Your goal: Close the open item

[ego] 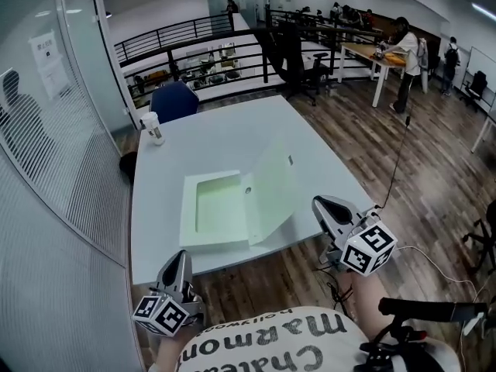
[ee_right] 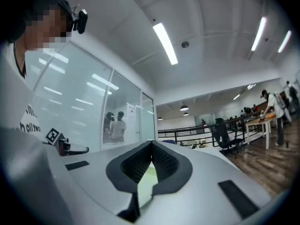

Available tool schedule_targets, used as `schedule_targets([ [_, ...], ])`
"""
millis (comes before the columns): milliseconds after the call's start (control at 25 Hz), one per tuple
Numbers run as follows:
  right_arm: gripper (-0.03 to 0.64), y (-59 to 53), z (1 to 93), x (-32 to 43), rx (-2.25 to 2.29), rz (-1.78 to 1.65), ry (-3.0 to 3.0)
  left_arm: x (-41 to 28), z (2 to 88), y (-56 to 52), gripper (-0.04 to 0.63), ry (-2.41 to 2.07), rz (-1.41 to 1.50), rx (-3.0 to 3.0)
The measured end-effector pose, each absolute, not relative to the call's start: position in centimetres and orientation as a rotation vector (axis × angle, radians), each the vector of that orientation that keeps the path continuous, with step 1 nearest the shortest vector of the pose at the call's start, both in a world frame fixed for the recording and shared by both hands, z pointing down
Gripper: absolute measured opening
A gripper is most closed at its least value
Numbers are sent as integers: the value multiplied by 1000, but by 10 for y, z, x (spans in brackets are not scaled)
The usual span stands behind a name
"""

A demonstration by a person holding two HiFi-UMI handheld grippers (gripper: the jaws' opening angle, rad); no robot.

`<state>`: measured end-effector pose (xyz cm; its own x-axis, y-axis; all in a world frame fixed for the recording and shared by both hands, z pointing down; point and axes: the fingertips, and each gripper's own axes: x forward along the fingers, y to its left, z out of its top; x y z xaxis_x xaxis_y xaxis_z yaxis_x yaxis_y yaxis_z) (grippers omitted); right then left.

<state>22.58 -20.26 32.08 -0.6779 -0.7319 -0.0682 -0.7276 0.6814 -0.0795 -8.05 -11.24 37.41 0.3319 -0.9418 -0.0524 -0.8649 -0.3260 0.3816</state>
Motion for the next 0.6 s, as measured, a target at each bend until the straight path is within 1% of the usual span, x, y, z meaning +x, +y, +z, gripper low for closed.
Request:
schedule_targets([
  [120,2,-224,324,241,-1392,90,2774,-86,381,-119,-8,-1658,-375,2325],
  [240,2,-243,332,256,-1521,117,2715,-95,380,-118,-8,-1708,-362,2344],
  [320,2,-253,339,262,-1565,38,2683,-99,380,-117,-8,-1715,-334,2348],
  [440,2,-263,349,266,-1544,-169,2651,-103,387,-123,-8,-1679,-280,2345],
  [600,2,-283,356,269,-1476,-371,2610,-111,392,-144,-9,-1640,-316,2342],
])
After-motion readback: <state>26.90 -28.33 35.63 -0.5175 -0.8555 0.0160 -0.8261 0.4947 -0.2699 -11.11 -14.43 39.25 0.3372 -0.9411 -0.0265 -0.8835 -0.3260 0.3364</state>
